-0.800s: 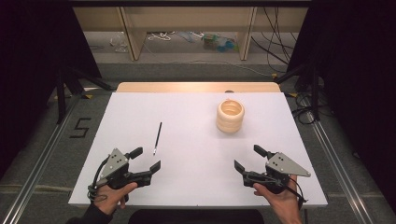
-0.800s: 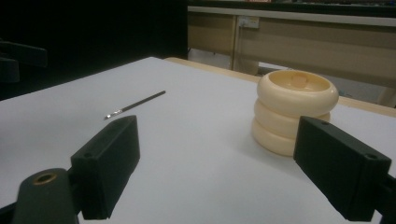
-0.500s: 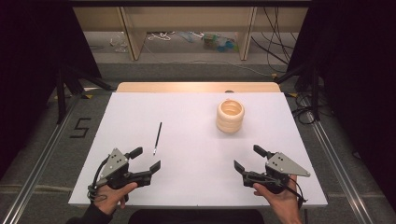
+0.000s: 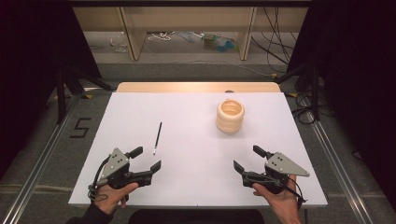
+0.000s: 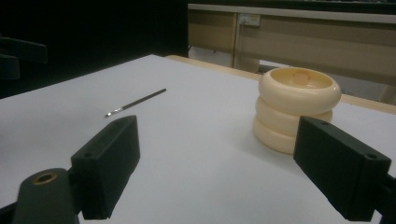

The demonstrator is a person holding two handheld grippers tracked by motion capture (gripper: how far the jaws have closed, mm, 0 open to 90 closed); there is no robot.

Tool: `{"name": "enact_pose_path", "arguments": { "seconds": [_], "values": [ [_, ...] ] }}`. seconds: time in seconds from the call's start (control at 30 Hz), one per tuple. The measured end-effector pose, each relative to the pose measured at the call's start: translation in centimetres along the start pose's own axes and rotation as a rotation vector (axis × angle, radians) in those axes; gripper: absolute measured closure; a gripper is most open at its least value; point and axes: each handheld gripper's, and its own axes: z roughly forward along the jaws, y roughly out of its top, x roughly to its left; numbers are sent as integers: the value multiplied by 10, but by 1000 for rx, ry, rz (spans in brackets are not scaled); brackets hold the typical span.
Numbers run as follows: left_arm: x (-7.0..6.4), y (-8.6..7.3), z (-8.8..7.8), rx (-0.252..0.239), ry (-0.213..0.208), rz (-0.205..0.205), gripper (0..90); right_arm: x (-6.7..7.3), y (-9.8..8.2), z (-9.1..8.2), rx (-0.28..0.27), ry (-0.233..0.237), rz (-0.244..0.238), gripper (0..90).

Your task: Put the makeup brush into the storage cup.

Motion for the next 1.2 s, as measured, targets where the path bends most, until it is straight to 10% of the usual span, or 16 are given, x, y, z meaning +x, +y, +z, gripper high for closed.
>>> {"name": "enact_pose_path", "arguments": {
  "seconds": [0.63, 1.2],
  "values": [
    [15, 23, 8, 68, 40, 7, 157, 0, -2, 2, 11, 13, -1, 159],
    [40, 55, 46, 303, 115, -38, 161, 5, -2, 4, 16, 30, -17, 161]
  ]
}}
